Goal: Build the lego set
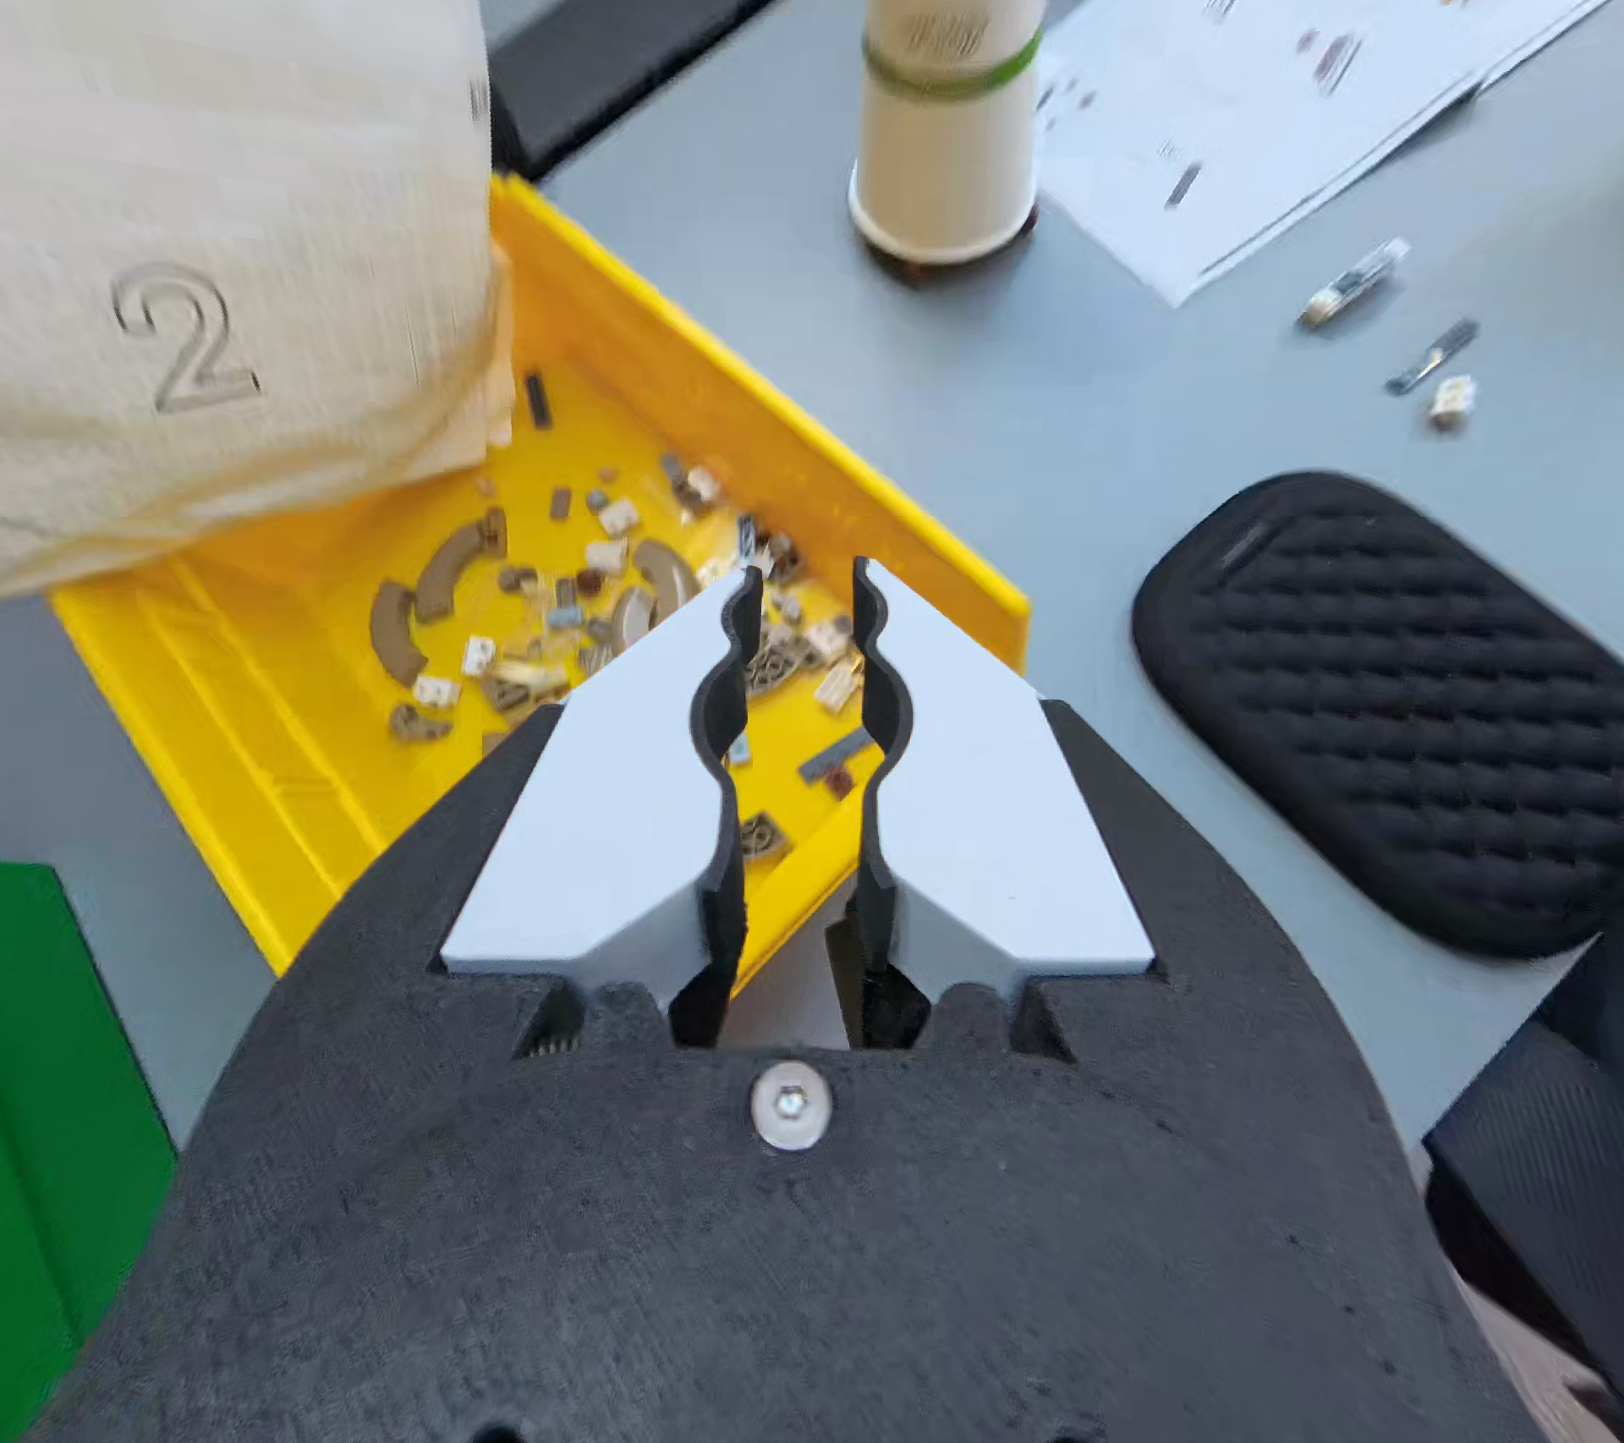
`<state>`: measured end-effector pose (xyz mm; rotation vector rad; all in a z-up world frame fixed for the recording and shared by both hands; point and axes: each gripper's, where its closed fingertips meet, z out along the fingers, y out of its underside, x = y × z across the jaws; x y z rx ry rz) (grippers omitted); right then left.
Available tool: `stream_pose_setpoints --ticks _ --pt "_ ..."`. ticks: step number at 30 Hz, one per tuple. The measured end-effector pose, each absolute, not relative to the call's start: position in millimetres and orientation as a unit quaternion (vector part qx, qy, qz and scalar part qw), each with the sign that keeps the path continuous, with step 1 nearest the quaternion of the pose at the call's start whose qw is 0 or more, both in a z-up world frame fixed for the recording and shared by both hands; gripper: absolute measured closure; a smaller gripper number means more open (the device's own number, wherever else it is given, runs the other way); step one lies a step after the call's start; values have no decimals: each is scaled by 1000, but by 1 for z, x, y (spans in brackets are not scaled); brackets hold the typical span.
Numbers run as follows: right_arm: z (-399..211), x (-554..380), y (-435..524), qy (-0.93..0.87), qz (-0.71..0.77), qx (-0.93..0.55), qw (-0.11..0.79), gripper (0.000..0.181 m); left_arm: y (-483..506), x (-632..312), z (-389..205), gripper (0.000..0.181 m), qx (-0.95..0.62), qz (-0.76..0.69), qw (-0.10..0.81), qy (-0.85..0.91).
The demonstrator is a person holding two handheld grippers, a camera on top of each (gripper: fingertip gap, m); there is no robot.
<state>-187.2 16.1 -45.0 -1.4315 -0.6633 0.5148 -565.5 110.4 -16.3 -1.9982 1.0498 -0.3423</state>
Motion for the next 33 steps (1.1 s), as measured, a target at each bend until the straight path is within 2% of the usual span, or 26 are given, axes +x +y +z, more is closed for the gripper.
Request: stream_pose_setpoints --ticks 1,4,8,13,22,27,31,33 --pt "-46 -187 17 -294 226 -638 675 163 116 -579 -35 159 -817 -132 372 421" --pt "-45 -185 17 -289 220 -638 679 163 117 -593 -90 153 -825 -125 269 480" --pt "-47 -185 20 -284 220 -645 674 163 119 -589 -131 155 -807 -114 214 539" --pt "-49 -183 23 -277 218 -653 670 164 116 -578 -144 156 -765 -117 181 608" --pt "-52 -183 24 -276 217 -659 665 164 114 -579 -163 170 -763 -123 114 624" --pt "-50 -183 23 -277 219 -656 668 164 123 -583 -142 171 -771 -107 170 604" --pt "-51 -184 23 -280 219 -657 665 164 135 -584 -65 171 -782 -95 321 526" --pt "-52 -185 24 -282 217 -657 664 164 106 -553 -16 171 -751 -149 389 512"
